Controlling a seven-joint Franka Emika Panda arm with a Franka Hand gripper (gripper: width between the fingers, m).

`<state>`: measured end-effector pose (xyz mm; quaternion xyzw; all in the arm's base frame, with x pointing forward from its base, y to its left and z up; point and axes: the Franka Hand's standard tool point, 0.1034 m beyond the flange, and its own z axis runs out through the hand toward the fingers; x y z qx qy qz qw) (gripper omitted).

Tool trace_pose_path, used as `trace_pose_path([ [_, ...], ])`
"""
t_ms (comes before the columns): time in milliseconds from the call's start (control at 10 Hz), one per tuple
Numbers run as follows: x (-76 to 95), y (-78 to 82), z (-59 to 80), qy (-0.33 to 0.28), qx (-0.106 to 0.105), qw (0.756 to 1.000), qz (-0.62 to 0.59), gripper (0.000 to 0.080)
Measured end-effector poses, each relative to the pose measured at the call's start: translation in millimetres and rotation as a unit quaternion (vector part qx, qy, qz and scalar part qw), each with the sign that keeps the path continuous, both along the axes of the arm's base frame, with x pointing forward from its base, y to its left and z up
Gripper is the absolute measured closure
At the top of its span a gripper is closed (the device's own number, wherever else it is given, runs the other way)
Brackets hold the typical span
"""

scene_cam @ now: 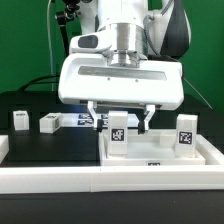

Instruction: Assemble square table

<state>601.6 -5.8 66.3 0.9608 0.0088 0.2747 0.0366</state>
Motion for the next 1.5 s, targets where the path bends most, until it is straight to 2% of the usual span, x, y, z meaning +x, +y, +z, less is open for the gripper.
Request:
trace_pose_path([
  [100,-0.2,0.0,-0.4,0.0,0.0,1.0,0.0,0.0164],
  [300,0.0,-2.6,2.1,0.005,0.001,1.0,-0.002,0.0152],
  [800,6.1,-9.7,25.7,0.014,0.011,1.0,-0.008,0.015],
  [1000,5.1,-7.2,22.6,0.027,0.014,1.0,-0.006,0.015],
  [1100,3.1,-4.9,19.2,0.046,0.02,0.999,-0.005,0.015],
  [1200,0.5,-1.4,13.9,0.097,0.034,0.995,-0.003,0.015],
  [1500,3.0,-1.6,10.4,0.191,0.059,0.98,-0.001,0.015],
])
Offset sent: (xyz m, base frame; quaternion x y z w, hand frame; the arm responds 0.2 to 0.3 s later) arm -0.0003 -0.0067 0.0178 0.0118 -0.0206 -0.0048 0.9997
